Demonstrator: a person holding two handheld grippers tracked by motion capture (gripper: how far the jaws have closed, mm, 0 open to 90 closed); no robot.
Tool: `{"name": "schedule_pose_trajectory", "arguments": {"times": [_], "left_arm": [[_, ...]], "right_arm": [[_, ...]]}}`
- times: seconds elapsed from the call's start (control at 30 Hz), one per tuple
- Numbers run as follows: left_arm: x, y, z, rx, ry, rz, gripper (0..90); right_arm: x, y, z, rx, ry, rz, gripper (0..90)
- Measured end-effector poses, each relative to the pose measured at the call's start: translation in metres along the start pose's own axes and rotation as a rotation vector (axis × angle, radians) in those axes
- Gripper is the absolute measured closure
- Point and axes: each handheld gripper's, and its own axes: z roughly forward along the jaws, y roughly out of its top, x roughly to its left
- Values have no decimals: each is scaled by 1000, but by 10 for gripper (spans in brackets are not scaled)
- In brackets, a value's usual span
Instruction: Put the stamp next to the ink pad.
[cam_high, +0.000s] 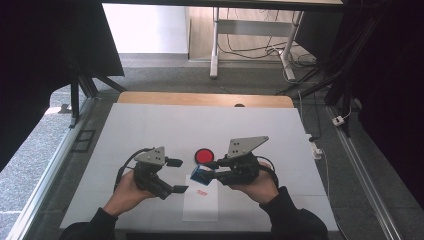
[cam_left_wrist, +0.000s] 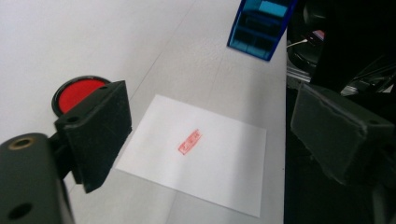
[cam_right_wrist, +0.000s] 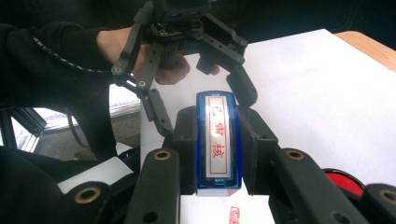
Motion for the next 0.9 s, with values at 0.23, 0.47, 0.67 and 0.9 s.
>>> {"name": "schedule_pose_trajectory", "arguments": {"times": [0.23, 0.47, 0.67, 0.9], "left_arm": [[-7, -8, -9, 3, 36, -42, 51], [-14, -19, -20, 18, 107, -93, 27], [-19, -30, -29, 28, 146, -134, 5], [-27, -46, -40, 29, 192, -176, 0]], "right_arm": [[0, -2, -1, 6, -20, 1, 710], [-1, -4, -2, 10, -42, 6, 710], [-2, -6, -2, 25, -69, 9, 709], [-5, -9, -4, 30, -97, 24, 709]]}}
